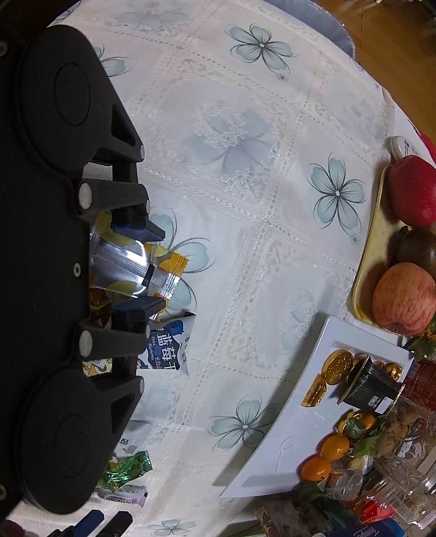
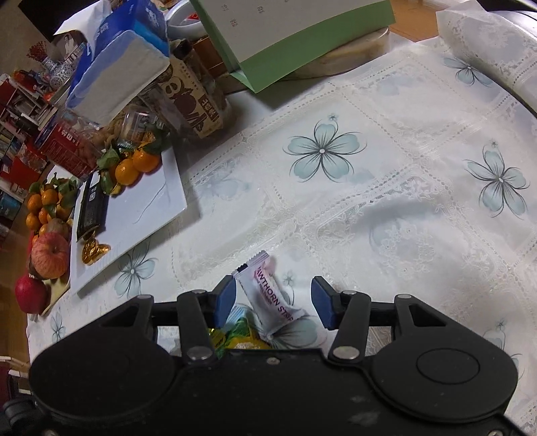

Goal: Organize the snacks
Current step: 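Grasp the silver-and-yellow candy with the left tool while the right tool grasps the green pea bag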

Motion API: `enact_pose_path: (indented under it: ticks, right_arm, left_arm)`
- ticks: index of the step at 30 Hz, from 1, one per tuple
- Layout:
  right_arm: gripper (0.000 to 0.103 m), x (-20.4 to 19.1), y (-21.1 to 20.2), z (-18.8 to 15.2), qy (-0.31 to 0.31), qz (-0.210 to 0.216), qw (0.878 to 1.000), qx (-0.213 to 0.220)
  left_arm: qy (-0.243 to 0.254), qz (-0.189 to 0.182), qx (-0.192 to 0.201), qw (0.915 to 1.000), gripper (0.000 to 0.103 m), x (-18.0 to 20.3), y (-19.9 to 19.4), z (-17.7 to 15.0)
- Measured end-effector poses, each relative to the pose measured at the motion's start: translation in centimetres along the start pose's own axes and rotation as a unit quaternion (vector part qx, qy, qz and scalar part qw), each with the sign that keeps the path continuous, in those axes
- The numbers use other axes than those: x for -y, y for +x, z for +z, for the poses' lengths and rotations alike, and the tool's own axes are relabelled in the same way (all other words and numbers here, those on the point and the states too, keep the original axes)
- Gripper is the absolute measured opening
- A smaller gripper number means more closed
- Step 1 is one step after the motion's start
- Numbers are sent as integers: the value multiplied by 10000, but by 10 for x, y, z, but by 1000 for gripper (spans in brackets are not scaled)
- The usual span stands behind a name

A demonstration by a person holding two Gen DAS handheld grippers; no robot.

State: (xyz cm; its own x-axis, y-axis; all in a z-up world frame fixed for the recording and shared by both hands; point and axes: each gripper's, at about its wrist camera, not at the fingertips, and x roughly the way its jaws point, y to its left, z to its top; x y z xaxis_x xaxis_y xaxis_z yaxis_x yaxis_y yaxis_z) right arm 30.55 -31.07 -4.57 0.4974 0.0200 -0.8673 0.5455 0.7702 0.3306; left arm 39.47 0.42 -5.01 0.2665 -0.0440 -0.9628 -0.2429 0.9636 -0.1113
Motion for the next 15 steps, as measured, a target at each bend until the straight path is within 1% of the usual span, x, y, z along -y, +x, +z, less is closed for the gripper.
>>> enact_pose_path:
  ticks: [5, 9, 10, 11, 12, 13, 15]
  right_arm:
    - [53, 1, 12, 9, -137, -150, 9997, 109]
    - [53, 7, 22, 8, -58, -147, 9999, -32]
    - [53, 6, 22, 6, -71, -166, 9998, 26]
    - [53, 3, 22, 4, -143, -161, 9997, 95]
    - [54, 0, 24, 2, -221, -135, 9997, 45]
    - [53, -3, 24, 0, -307, -190, 9993, 88]
    - [52, -13, 25, -6, -654, -269, 9975, 99]
  left_arm:
    - [164, 101, -44, 9998, 45, 2, -2, -4]
    - [193, 73, -66, 9998, 46, 1, -1, -5]
    - [165, 48, -77, 9998, 46, -1, -1, -4]
    - [149, 27, -103, 9998, 47, -2, 0, -4]
    - [127, 13, -140, 9998, 48, -3, 1, -4]
    - [99, 16, -184, 9998, 50, -4, 2, -4]
    - [63, -11, -320, 9995, 49, -6, 5, -6]
